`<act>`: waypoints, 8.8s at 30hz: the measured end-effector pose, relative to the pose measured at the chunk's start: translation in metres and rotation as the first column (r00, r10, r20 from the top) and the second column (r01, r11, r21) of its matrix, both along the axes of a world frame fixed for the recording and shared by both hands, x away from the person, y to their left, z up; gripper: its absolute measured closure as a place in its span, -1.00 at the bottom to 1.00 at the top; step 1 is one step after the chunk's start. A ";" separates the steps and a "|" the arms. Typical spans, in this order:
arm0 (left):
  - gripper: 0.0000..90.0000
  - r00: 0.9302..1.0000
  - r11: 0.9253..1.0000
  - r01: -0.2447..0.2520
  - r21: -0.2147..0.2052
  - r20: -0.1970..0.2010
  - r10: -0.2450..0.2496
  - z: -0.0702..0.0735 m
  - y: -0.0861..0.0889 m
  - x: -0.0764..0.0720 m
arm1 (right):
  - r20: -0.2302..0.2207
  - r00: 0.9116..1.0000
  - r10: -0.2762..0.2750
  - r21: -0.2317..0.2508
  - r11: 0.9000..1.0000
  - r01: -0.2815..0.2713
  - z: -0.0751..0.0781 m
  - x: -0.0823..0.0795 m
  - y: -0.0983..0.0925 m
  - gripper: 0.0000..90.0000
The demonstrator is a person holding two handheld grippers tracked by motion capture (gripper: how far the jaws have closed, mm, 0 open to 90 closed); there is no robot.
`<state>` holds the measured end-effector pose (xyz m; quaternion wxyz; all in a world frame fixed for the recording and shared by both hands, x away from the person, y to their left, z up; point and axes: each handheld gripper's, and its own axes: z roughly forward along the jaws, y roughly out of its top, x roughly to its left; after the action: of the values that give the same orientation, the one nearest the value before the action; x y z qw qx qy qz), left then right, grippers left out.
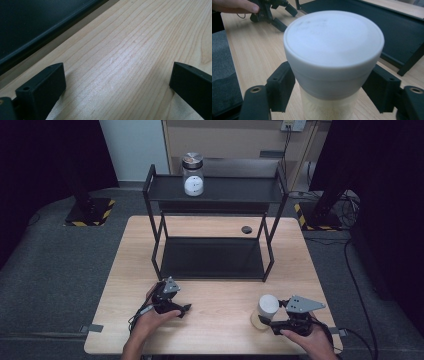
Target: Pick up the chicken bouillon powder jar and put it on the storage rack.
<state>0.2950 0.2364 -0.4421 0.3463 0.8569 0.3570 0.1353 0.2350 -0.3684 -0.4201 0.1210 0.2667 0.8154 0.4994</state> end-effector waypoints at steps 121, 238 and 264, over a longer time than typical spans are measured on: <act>-1.00 1.000 1.000 -0.002 0.000 -0.001 0.002 0.000 -0.004 0.002 | 0.076 0.977 0.198 0.040 0.979 -0.201 0.317 0.191 0.038 -0.20; -1.00 0.999 0.999 0.033 0.000 -0.002 -0.033 0.000 -0.003 0.009 | 0.102 0.992 0.070 -0.079 0.995 -0.062 0.309 0.191 0.078 -0.87; -1.00 1.000 1.000 0.031 -0.001 -0.002 -0.031 0.000 -0.004 0.009 | 0.035 0.987 0.157 -0.163 0.975 -0.149 0.277 0.166 0.107 -0.87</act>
<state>0.3041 0.2327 -0.4424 0.3484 0.8623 0.3440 0.1290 0.4009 -0.2616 -0.1429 0.1227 0.1805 0.8678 0.4465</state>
